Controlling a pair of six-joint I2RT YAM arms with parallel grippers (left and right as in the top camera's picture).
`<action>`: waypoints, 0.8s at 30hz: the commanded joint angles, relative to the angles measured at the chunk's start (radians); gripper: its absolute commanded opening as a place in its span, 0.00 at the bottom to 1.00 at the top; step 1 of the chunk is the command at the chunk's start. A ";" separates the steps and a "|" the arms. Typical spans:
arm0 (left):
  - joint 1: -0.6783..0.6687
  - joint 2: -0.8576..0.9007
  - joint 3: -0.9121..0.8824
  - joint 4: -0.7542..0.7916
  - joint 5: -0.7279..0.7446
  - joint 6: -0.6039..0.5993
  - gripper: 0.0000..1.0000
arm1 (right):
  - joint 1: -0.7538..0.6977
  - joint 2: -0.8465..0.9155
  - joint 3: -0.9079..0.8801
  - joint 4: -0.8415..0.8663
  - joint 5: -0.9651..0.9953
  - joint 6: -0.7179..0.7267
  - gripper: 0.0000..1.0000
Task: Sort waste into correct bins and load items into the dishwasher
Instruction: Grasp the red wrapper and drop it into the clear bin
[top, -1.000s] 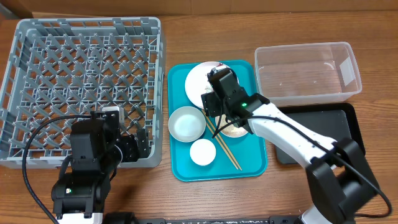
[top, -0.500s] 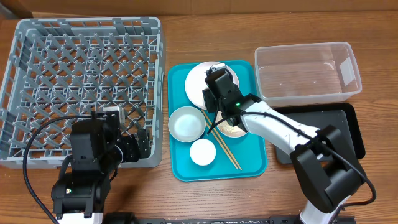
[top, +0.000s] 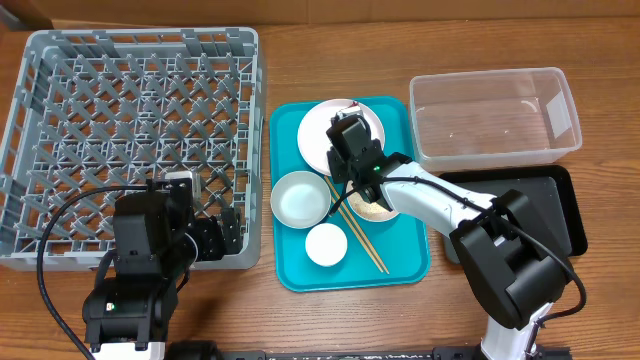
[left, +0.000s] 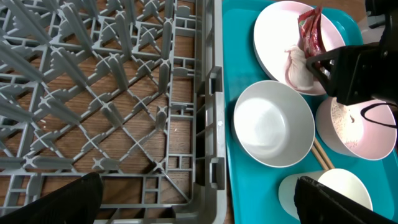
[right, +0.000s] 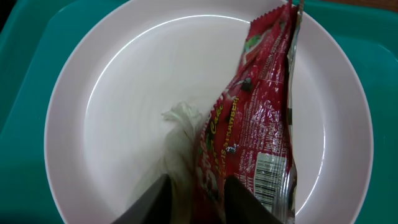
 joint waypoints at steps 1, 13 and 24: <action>-0.006 -0.001 0.025 0.002 0.018 -0.010 1.00 | 0.001 -0.002 0.018 -0.001 0.013 0.002 0.21; -0.006 -0.001 0.025 0.002 0.018 -0.010 1.00 | -0.011 -0.002 0.019 -0.015 0.017 0.003 0.07; -0.006 -0.001 0.025 0.002 0.018 -0.010 1.00 | -0.022 -0.079 0.131 -0.147 0.024 -0.001 0.04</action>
